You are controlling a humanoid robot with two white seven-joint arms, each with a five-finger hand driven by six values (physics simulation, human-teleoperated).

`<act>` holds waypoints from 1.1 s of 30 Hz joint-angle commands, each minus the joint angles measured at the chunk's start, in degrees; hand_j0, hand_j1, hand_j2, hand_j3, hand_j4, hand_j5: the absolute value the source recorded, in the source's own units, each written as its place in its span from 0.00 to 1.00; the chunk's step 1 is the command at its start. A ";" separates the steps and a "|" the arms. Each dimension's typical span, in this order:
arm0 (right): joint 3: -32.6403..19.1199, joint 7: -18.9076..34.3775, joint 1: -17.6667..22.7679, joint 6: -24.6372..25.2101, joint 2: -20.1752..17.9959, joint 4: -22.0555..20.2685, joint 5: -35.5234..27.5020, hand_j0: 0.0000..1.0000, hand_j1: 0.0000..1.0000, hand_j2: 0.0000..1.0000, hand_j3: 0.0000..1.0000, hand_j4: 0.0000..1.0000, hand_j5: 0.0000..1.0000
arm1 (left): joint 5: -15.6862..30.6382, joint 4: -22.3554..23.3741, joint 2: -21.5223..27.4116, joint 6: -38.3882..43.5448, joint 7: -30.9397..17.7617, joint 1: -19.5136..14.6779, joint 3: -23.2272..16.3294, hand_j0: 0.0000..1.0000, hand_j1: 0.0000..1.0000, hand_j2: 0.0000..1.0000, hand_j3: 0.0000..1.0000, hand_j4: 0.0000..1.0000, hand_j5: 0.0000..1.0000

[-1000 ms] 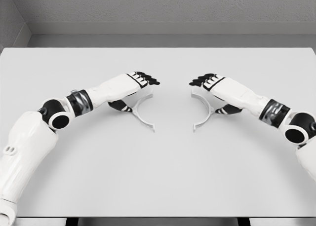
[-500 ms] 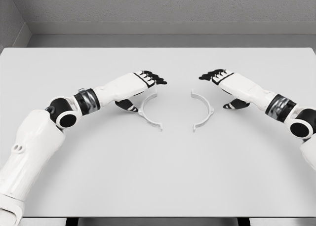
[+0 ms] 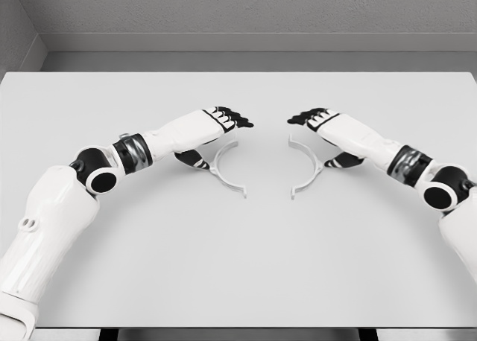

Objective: Assemble PVC drainage pipe clamps

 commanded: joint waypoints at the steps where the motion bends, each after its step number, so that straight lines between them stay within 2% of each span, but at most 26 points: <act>1: 0.28 -0.03 0.00 0.08 0.38 0.17 -0.31 1.00 1.00 1.00 1.00 1.00 1.00 | 0.43 0.01 -0.25 0.10 0.04 0.00 0.05 1.00 1.00 1.00 1.00 1.00 1.00; 14: 2.04 -0.03 -1.14 0.08 2.31 -0.01 -0.31 1.00 1.00 1.00 1.00 1.00 1.00 | -0.45 0.10 -2.18 0.10 0.04 -0.09 0.05 1.00 1.00 1.00 1.00 1.00 1.00; 21: 1.25 -0.12 -1.23 0.08 1.70 0.25 -0.58 1.00 1.00 1.00 1.00 1.00 1.00 | -0.80 0.54 -2.62 0.10 -0.75 -0.62 0.22 1.00 1.00 1.00 1.00 1.00 1.00; 23: 0.55 -0.20 -1.32 0.08 -0.24 -0.01 -1.10 1.00 1.00 1.00 1.00 1.00 1.00 | -0.27 2.73 -2.09 0.10 -0.66 -2.11 1.02 1.00 1.00 1.00 1.00 1.00 1.00; 25: -3.32 -0.12 -0.79 0.08 -0.94 -0.27 -1.19 1.00 1.00 1.00 1.00 1.00 1.00 | 0.08 3.53 -0.60 0.10 -0.49 -3.34 1.10 1.00 1.00 1.00 1.00 1.00 1.00; 26: -3.41 -0.12 -0.97 0.08 -1.73 -0.36 -1.28 1.00 1.00 1.00 1.00 1.00 1.00 | 0.17 3.62 1.33 0.10 -0.49 -3.34 1.10 1.00 1.00 1.00 1.00 1.00 1.00; 29: -4.73 0.32 -0.79 0.08 -2.96 -0.54 -2.95 1.00 1.00 1.00 1.00 1.00 1.00 | 0.25 3.62 1.95 0.10 -0.23 -3.52 1.37 1.00 1.00 1.00 1.00 1.00 1.00; 33: -3.50 1.73 -0.70 0.08 -2.26 -0.45 -2.77 1.00 1.00 1.00 1.00 1.00 1.00 | 1.48 5.02 3.97 0.10 -0.23 -4.04 2.42 1.00 1.00 1.00 1.00 1.00 1.00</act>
